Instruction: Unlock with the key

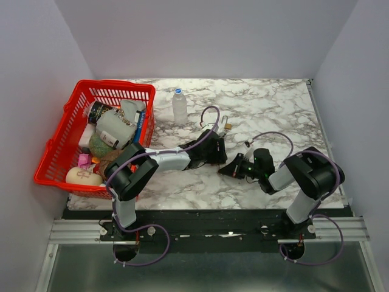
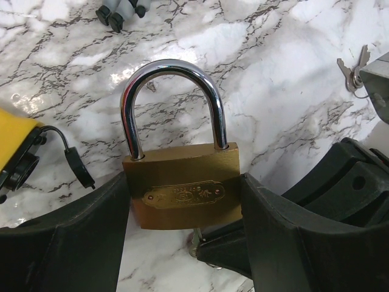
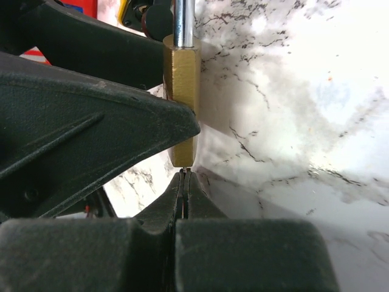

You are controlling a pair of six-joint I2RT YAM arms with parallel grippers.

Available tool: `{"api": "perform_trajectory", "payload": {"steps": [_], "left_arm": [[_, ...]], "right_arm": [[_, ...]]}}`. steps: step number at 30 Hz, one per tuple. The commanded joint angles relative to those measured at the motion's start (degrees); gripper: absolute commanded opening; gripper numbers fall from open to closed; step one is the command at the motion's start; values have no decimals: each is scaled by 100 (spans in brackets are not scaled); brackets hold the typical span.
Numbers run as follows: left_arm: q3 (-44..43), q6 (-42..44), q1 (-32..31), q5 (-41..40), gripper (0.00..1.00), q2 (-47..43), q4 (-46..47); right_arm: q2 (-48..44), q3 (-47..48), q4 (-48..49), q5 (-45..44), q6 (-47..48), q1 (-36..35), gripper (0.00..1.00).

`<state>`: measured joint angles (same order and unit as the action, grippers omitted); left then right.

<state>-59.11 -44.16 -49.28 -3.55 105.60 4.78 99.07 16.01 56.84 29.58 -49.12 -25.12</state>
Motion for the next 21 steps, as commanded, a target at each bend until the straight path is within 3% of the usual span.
{"api": "perform_trajectory", "payload": {"steps": [1,21], "left_arm": [[66,-66,-170,1102,0,215,-328],[409,-110,-275,1120,0,215,-117]], "right_arm": [[-309,254,-103,-1253,430,183,1],[-177,570,196,-1508,324,192,1]]}}
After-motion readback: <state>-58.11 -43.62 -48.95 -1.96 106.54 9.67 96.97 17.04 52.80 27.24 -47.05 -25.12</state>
